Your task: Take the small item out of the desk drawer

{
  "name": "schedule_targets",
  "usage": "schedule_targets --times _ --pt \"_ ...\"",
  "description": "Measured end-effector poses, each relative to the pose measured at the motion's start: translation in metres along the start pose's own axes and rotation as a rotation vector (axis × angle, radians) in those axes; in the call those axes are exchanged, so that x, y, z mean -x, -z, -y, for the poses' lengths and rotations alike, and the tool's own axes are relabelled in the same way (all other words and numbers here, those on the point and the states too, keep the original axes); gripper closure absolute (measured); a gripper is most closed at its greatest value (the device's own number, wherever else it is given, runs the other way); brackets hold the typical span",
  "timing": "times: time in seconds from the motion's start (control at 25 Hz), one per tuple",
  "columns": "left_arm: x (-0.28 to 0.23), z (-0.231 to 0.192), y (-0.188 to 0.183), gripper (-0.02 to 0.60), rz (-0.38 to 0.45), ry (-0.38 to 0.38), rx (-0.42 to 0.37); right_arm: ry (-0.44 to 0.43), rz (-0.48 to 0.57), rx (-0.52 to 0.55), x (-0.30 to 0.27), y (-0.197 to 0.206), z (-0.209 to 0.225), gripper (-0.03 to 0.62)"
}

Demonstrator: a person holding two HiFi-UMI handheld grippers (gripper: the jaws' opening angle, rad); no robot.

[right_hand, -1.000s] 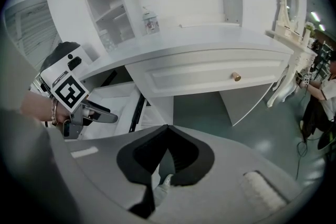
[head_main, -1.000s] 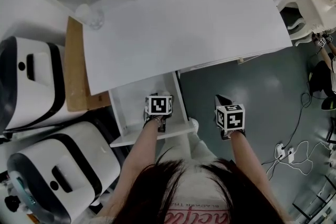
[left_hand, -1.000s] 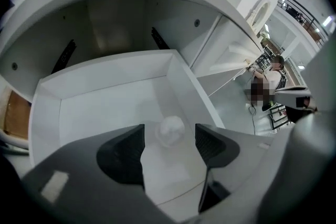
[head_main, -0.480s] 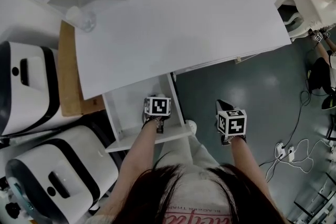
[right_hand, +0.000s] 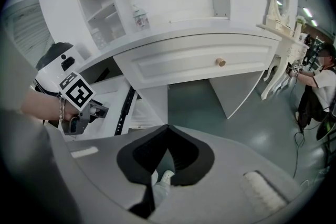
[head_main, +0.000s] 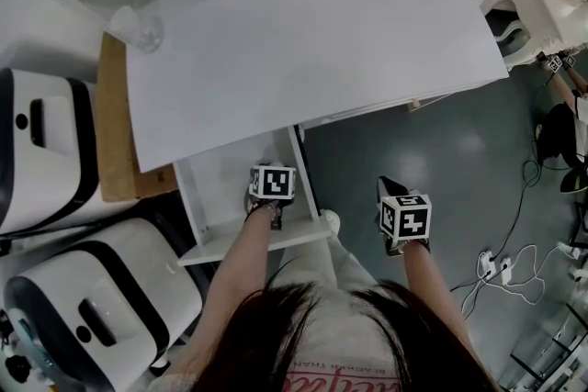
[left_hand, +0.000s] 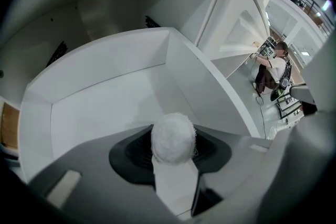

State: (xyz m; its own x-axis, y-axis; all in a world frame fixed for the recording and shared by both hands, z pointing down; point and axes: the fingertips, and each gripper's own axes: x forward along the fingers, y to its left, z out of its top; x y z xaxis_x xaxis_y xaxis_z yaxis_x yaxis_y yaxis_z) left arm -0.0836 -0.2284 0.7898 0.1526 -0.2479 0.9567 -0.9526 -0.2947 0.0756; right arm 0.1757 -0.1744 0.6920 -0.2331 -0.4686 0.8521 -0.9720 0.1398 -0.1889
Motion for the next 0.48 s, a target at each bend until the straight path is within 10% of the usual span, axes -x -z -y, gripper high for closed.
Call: schedule_targets --times 0.48 --pt "0.014 0.0 -0.005 0.397 0.013 -0.001 -0.019 -0.018 0.015 0.008 0.002 -0.004 -0.009 0.592"
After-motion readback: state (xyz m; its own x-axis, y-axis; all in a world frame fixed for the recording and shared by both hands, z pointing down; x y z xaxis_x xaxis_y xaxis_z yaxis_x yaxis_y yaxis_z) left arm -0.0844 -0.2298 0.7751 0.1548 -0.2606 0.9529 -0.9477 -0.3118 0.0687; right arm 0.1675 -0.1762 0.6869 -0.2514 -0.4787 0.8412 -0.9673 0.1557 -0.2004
